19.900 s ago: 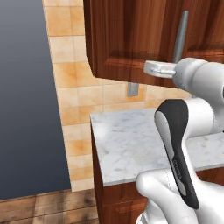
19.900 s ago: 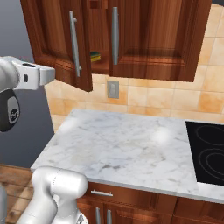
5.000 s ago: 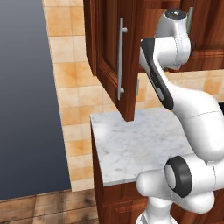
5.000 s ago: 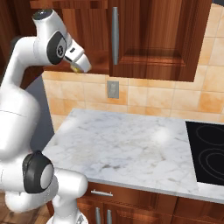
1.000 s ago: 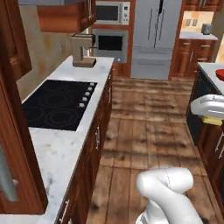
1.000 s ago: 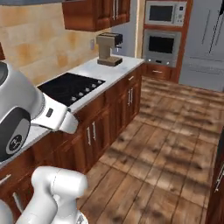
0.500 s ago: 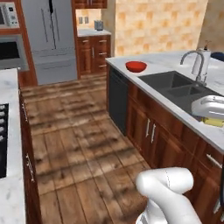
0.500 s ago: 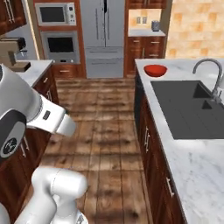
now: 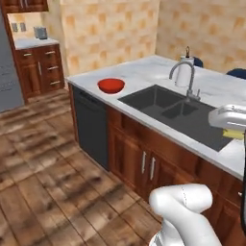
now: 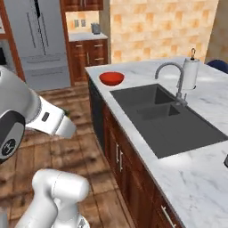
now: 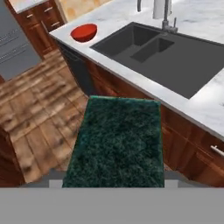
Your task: Open the cabinet. Pick the sponge and place it next to the sink. Then close the cabinet.
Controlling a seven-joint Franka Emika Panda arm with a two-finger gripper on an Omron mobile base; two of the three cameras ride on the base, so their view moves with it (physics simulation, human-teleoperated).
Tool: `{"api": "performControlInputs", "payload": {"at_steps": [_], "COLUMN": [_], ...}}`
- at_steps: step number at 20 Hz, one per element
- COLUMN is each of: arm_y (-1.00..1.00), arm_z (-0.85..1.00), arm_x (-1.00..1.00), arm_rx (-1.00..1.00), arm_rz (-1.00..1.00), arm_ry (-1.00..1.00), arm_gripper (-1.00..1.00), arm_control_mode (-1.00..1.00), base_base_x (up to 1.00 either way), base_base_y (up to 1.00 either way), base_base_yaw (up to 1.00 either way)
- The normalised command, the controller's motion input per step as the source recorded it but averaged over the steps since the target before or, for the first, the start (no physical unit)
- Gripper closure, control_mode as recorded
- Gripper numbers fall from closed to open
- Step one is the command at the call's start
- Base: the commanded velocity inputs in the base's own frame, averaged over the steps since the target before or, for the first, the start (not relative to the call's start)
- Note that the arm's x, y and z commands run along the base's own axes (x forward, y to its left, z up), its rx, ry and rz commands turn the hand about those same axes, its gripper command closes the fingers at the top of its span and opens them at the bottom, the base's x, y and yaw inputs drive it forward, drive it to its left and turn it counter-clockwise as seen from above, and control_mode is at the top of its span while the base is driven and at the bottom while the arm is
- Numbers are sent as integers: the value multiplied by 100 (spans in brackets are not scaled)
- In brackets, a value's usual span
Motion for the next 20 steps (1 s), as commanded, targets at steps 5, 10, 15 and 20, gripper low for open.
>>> {"api": "performControlInputs", "payload": {"at_steps": [5, 10, 15, 20], "arm_y": [0, 0, 0, 0], "arm_z": [0, 0, 0, 0], "arm_x": [0, 0, 0, 0], "arm_rx": [0, 0, 0, 0], "arm_rz": [0, 0, 0, 0], "arm_ry": [0, 0, 0, 0], "arm_gripper": [100, 100, 100, 100], "arm_control_mode": [100, 100, 100, 100], "base_base_x": [68, 44, 52, 62], "base_base_y": [0, 0, 29, 75], "base_base_yaw": [-99, -100, -88, -37]}}
